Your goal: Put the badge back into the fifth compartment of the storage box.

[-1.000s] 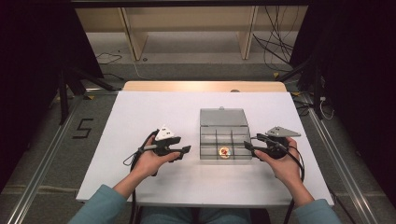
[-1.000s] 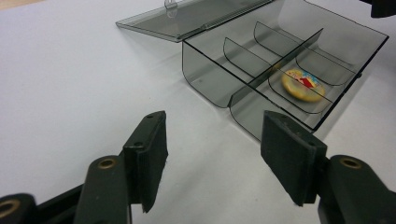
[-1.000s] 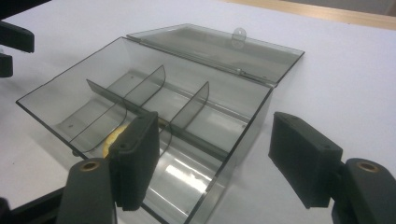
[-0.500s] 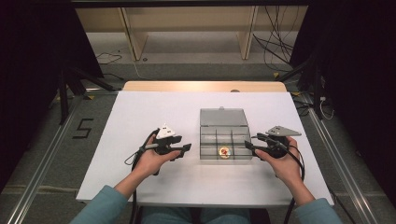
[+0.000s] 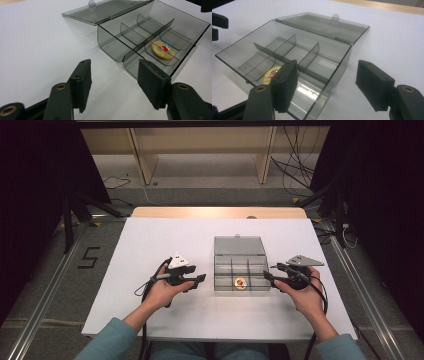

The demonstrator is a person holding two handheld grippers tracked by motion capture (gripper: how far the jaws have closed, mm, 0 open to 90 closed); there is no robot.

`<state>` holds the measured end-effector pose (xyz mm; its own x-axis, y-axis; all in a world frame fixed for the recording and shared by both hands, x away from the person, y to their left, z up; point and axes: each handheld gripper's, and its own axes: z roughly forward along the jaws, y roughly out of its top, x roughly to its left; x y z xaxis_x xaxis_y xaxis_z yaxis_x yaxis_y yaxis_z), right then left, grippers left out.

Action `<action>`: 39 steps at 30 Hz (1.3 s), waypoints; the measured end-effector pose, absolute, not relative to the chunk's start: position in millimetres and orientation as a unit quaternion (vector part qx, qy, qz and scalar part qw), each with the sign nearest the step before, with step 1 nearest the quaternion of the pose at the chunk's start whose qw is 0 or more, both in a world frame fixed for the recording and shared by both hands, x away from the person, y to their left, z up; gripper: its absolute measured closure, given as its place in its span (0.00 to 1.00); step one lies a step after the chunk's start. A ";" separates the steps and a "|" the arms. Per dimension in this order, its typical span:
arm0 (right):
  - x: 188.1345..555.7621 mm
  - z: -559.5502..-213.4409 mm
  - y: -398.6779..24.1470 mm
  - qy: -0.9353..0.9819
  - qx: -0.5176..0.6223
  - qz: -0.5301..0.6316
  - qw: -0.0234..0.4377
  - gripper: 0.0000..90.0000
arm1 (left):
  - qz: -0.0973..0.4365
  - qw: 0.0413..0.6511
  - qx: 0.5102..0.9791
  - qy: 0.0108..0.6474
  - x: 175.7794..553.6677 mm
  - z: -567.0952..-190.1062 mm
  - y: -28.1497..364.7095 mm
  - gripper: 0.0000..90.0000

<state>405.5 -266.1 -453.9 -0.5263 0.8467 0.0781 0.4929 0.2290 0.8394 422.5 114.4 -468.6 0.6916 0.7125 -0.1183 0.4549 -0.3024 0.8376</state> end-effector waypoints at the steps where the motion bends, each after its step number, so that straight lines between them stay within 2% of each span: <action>1: 405.5 -453.9 -266.1 0.757 0.443 0.436 0.203 0.38 | 0.139 0.463 0.795 0.367 422.6 -468.4 114.4 0.50; 11: 413.1 -450.8 -264.9 0.751 0.453 0.435 0.203 0.40 | 0.138 0.470 0.790 0.370 432.8 -461.2 106.9 0.52; 23: 458.6 -440.7 -258.8 0.741 0.489 0.420 0.188 0.45 | 0.121 0.463 0.783 0.397 478.3 -457.2 83.4 0.53; 39: 510.0 -449.3 -242.7 0.748 0.531 0.368 0.155 0.50 | 0.100 0.446 0.763 0.457 526.7 -459.5 56.9 0.55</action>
